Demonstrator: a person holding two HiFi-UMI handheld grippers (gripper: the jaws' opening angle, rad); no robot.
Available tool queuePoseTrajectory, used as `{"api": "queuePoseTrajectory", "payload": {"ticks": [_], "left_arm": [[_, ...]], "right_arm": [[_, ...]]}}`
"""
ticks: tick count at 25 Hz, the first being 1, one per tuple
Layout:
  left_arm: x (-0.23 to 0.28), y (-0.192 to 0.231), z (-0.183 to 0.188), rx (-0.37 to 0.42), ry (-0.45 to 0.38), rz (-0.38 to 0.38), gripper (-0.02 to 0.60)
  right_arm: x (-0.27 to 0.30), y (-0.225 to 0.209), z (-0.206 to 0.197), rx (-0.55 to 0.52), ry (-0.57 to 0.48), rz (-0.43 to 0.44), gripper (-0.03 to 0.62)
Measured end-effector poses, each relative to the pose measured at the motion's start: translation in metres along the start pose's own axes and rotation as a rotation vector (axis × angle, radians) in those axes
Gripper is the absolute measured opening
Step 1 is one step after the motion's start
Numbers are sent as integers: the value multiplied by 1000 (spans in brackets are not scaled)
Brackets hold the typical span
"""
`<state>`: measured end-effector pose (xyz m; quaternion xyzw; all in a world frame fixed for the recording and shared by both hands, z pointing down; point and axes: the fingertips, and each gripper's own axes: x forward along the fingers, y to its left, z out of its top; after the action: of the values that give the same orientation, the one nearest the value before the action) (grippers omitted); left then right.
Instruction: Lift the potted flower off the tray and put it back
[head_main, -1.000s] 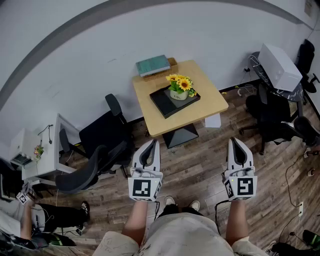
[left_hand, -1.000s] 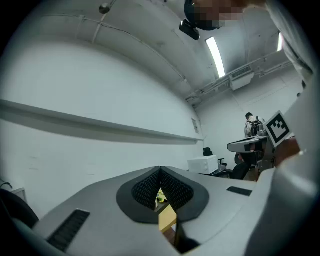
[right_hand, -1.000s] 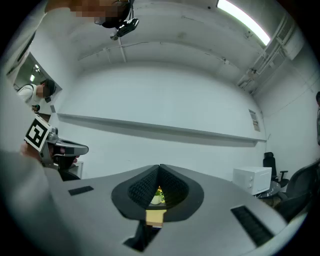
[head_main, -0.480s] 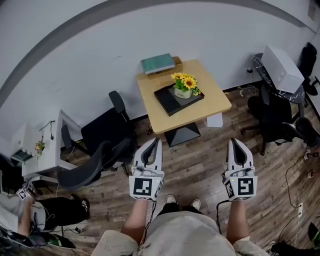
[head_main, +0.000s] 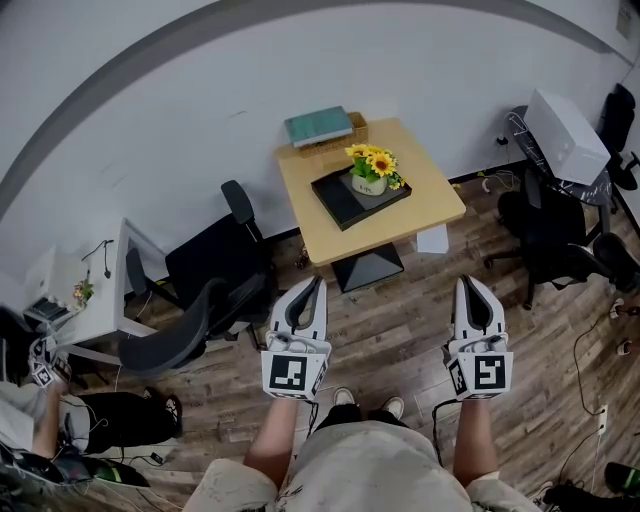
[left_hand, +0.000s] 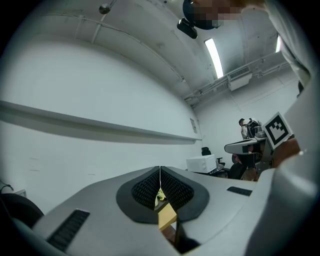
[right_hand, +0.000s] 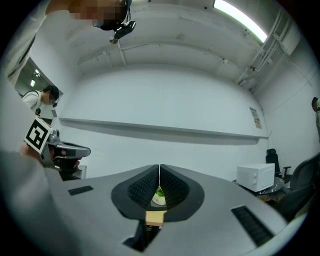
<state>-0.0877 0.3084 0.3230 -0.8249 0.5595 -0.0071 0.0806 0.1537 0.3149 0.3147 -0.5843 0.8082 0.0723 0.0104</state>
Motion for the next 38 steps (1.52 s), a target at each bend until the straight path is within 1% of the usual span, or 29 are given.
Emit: {"api": "queuePoseTrajectory", "payload": {"ticks": [7,9,10,12,14,15,17,24,27,30,33,38], "left_arm": [[-2,1,-6,-1,27,-13,12],[-2,0,-8,-2,36,-21,47],[-3,0,-10,-4,43,-28,76],[-3,-1,-13,-5,50,-48,154],[-4,-2,-16,-8,56,-72,190],[-5,-2,-18,-12,62,-82,204],[-5,0,-19,-12,67,-92,216],[-6,13,-20,4,53,-95,221],[-7,25,-30,-10,71,-101,221],[-6,38,-32,-16,57,-110,221],[-8,53,-35,-27,43,-118,221],[-10,72,-46,-44,42,-129,221]], "right_arm": [[2,8,-1,0,8,19,18],[3,9,-1,12,8,22,26],[3,11,-2,17,11,28,46],[4,14,-3,26,19,42,154],[6,20,-4,27,23,54,212],[7,23,-4,23,24,61,232],[9,29,-4,10,25,77,244],[15,43,-5,13,29,72,249],[21,53,-6,14,32,65,249],[30,65,-6,12,31,56,249],[39,82,-6,-11,30,67,249],[48,100,-7,-41,39,67,249]]}}
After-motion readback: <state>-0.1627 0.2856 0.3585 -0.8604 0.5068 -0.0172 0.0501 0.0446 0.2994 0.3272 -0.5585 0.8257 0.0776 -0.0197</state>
